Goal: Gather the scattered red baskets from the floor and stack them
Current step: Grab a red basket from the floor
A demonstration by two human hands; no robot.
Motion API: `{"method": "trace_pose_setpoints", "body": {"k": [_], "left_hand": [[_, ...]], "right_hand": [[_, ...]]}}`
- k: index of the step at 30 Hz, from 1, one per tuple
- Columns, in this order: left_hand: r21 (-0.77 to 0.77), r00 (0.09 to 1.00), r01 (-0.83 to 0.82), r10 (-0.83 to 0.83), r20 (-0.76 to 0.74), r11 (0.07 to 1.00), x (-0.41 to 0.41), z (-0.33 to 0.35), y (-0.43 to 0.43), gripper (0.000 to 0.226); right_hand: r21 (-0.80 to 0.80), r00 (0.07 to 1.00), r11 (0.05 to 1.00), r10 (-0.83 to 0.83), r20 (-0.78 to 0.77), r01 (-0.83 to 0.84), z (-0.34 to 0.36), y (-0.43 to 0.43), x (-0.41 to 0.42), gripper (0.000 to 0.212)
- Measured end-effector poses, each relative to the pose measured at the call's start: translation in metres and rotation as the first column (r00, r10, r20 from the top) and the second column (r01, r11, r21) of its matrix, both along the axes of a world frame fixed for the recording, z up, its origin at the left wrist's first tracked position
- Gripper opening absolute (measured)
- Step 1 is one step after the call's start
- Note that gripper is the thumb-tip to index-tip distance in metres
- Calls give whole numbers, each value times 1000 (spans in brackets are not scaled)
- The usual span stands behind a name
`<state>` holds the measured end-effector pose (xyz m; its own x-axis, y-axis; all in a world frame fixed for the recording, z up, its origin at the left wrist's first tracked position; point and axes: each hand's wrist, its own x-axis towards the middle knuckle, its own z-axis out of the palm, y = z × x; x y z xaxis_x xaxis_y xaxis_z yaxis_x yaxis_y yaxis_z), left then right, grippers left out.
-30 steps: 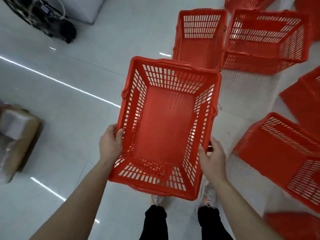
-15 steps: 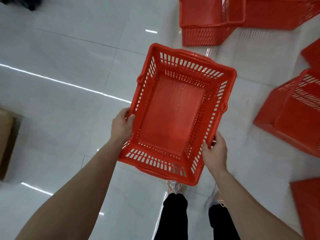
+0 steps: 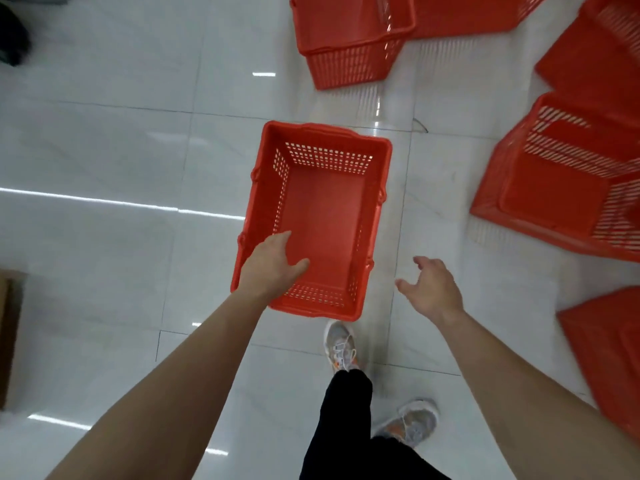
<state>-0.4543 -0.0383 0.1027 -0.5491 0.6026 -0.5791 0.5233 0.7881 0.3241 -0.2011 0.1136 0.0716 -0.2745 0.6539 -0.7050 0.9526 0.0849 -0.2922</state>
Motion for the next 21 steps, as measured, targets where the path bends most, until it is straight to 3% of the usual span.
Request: {"method": "trace_pose_setpoints", "body": {"k": [8, 16, 21], "left_hand": [[28, 940, 335, -332, -80, 942, 112, 81, 97, 78], [155, 916, 400, -395, -64, 903, 255, 167, 197, 74], [170, 874, 486, -475, -100, 857, 320, 178, 256, 75]], "right_hand": [[132, 985, 980, -159, 71, 148, 96, 71, 150, 71], [266, 903, 883, -421, 83, 387, 195, 125, 342, 64], [298, 877, 839, -480, 8, 456, 200, 158, 414, 67]]}}
